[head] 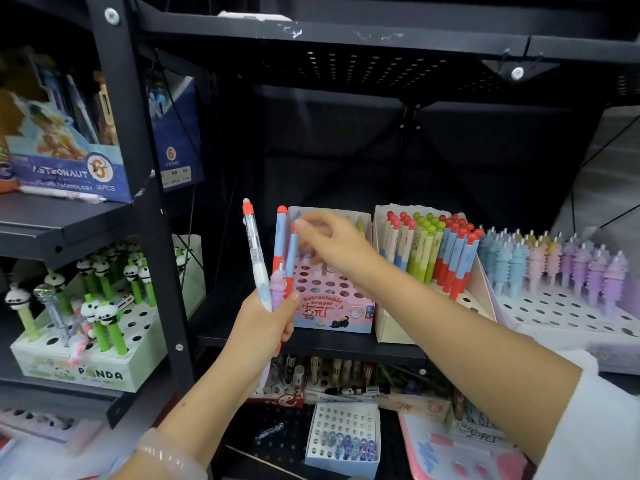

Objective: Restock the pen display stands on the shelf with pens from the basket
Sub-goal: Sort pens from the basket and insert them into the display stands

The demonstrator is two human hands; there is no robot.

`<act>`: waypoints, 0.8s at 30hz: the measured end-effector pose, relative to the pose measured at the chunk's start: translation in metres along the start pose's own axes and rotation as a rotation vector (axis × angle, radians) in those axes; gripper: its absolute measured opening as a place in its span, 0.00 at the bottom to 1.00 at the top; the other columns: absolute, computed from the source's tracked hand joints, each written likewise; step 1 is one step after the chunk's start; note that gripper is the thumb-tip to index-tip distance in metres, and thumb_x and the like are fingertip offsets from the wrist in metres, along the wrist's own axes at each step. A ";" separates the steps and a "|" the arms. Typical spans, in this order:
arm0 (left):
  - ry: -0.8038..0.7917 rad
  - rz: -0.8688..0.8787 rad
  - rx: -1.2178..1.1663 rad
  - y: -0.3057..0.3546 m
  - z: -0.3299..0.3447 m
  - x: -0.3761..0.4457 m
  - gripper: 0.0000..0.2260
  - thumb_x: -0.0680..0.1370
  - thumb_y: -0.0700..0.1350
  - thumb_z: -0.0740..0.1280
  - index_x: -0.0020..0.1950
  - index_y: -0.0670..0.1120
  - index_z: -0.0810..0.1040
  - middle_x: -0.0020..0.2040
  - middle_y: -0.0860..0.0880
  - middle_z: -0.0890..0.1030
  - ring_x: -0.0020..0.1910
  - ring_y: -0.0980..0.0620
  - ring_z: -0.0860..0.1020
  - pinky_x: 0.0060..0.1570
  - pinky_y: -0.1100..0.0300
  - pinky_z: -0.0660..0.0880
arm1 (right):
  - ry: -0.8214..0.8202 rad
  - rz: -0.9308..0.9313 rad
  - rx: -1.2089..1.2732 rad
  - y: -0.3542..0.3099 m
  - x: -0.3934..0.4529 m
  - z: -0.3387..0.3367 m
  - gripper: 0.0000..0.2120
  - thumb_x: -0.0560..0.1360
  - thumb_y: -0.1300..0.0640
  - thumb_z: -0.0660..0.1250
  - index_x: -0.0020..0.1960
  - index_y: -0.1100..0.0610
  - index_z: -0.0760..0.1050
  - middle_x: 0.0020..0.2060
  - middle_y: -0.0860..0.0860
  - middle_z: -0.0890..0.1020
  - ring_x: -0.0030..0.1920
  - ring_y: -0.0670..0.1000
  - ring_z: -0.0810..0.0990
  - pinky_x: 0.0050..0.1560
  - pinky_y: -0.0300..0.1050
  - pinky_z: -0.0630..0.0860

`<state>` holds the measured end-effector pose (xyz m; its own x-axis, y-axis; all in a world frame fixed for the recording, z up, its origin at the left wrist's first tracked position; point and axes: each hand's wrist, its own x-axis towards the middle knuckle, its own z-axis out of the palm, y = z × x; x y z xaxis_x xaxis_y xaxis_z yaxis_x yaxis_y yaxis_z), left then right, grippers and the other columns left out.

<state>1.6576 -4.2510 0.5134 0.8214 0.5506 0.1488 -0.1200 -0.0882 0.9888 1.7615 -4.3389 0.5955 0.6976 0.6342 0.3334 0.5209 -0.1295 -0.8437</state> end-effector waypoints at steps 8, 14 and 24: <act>-0.050 0.022 -0.037 0.003 0.016 -0.008 0.09 0.78 0.43 0.64 0.39 0.42 0.76 0.24 0.50 0.74 0.23 0.57 0.71 0.25 0.66 0.70 | 0.000 0.018 0.232 0.005 -0.018 -0.021 0.10 0.80 0.59 0.58 0.57 0.60 0.74 0.40 0.51 0.82 0.39 0.44 0.81 0.41 0.33 0.78; -0.063 0.006 -0.165 0.004 0.031 -0.010 0.08 0.78 0.41 0.64 0.39 0.45 0.77 0.30 0.48 0.76 0.25 0.55 0.69 0.28 0.61 0.68 | 0.075 0.025 0.334 0.009 -0.028 -0.048 0.06 0.80 0.61 0.58 0.49 0.56 0.73 0.38 0.52 0.82 0.37 0.44 0.83 0.42 0.37 0.80; -0.153 -0.010 -0.132 0.006 0.083 -0.013 0.11 0.79 0.42 0.64 0.38 0.42 0.78 0.25 0.50 0.75 0.22 0.56 0.69 0.26 0.64 0.68 | 0.343 0.021 0.105 0.022 -0.054 -0.106 0.05 0.79 0.60 0.61 0.45 0.56 0.74 0.36 0.51 0.81 0.33 0.43 0.80 0.37 0.35 0.78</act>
<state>1.6921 -4.3275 0.5172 0.8967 0.4176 0.1467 -0.1756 0.0315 0.9840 1.7876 -4.4568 0.6032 0.8412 0.3374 0.4226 0.4642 -0.0495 -0.8843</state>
